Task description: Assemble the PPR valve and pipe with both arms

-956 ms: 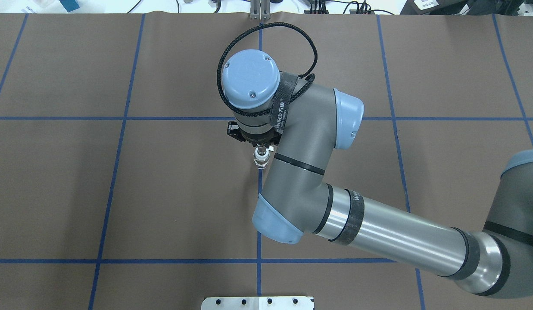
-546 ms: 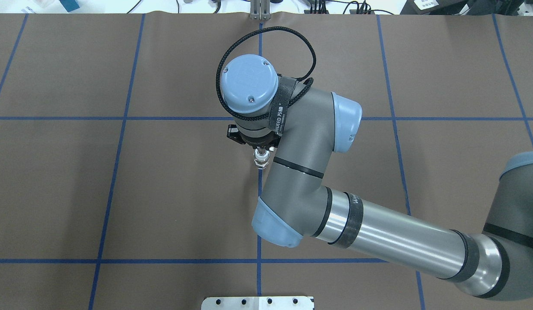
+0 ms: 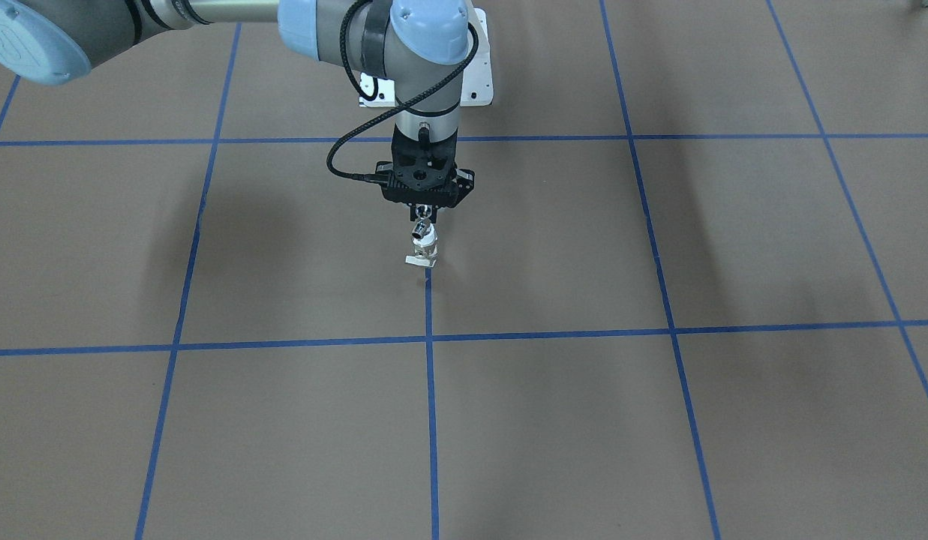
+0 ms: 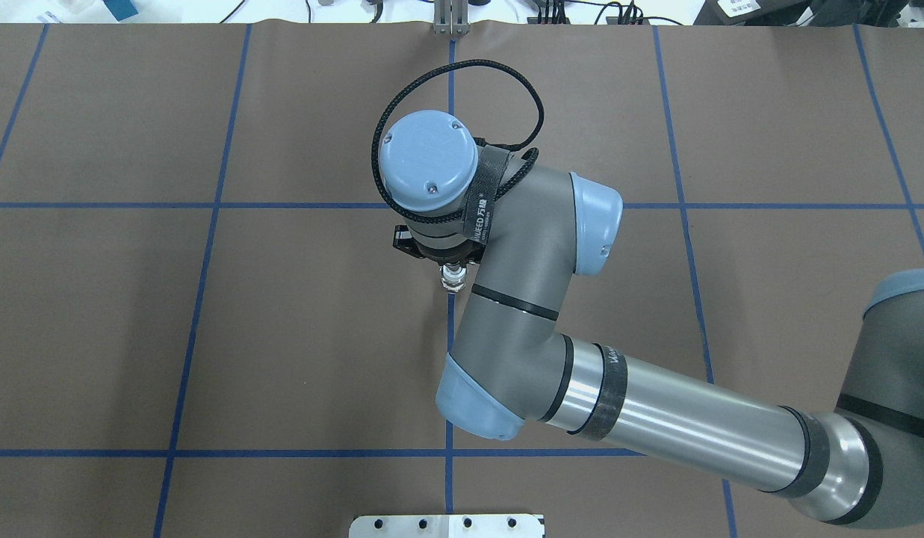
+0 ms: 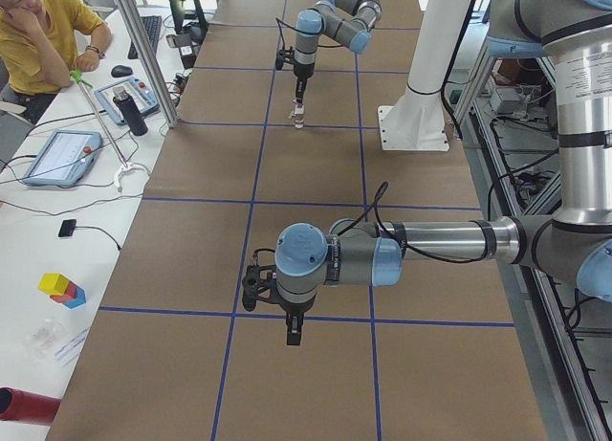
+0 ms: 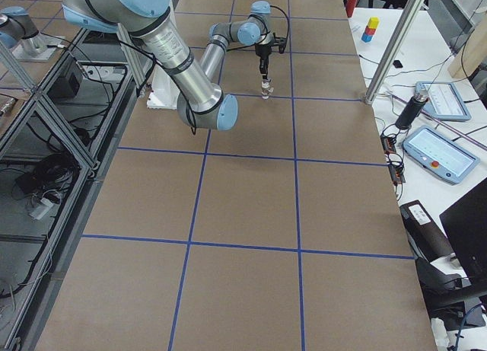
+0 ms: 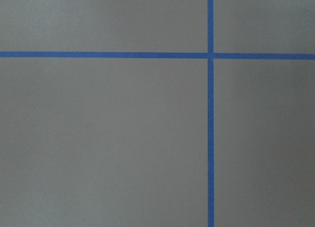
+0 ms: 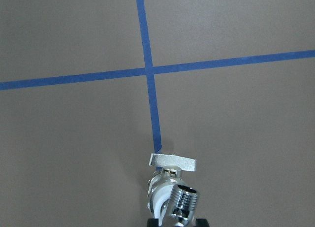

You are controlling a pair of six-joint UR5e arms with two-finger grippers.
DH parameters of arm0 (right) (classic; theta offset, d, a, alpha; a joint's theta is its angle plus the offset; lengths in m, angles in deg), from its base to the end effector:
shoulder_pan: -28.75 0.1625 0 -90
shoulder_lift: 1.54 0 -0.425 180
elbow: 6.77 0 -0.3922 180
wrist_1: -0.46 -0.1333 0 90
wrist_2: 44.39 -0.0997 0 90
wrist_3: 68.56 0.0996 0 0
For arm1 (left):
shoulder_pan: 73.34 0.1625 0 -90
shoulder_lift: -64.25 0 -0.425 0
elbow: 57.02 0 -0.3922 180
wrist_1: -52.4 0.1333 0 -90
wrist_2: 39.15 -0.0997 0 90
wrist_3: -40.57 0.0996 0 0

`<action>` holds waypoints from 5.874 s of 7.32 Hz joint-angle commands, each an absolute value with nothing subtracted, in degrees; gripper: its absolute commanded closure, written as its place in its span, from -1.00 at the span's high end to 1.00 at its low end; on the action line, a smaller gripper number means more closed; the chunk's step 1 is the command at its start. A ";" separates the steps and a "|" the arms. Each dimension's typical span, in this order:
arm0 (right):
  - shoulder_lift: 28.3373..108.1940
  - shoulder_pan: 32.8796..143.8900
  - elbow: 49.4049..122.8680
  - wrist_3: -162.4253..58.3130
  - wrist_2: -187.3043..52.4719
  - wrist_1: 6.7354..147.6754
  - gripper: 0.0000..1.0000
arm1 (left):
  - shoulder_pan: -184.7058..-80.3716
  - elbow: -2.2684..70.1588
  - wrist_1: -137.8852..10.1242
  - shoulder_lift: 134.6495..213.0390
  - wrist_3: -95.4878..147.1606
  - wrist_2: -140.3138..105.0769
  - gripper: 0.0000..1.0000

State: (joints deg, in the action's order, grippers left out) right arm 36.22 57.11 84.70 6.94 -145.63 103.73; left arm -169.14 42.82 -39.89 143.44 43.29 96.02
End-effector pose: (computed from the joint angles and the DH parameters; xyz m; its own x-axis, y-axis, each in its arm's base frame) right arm -0.5684 -0.4362 0.1163 0.7372 0.1189 0.6651 -0.1757 0.9843 0.0188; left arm -0.1042 -0.4053 0.6545 0.7070 -0.0077 -0.7071 0.0676 0.9961 0.0567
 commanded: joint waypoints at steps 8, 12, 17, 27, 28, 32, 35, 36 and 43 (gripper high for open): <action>36.33 64.40 87.96 2.58 -151.40 103.91 0.98 | -169.23 43.17 -40.24 141.59 43.38 96.38 1.00; 46.40 83.02 91.66 -22.58 -164.09 104.08 0.99 | -169.32 43.00 -40.24 141.42 42.94 96.37 1.00; 72.07 100.09 98.35 -59.45 -169.20 103.91 0.99 | -163.22 43.96 -39.80 145.88 35.73 90.26 1.00; 98.47 111.55 97.56 -69.35 -171.05 92.30 0.99 | -160.97 44.75 -40.06 145.99 35.73 91.81 1.00; 98.65 111.89 96.42 -69.26 -171.13 92.30 0.99 | -160.97 44.84 -40.06 145.64 35.73 91.81 1.00; 98.83 112.16 95.18 -69.26 -171.22 92.30 0.99 | -160.88 44.84 -40.06 145.64 35.73 91.81 1.00; 98.83 112.16 95.01 -69.35 -171.22 92.30 0.99 | -160.88 44.84 -39.97 145.46 35.73 91.81 1.00; 98.83 112.16 95.01 -69.35 -171.22 92.30 0.99 | -160.88 44.84 -39.97 145.20 35.73 91.81 1.00; 98.74 112.16 94.83 -69.35 -171.31 92.30 0.99 | -160.88 44.84 -39.97 144.85 35.73 91.72 1.00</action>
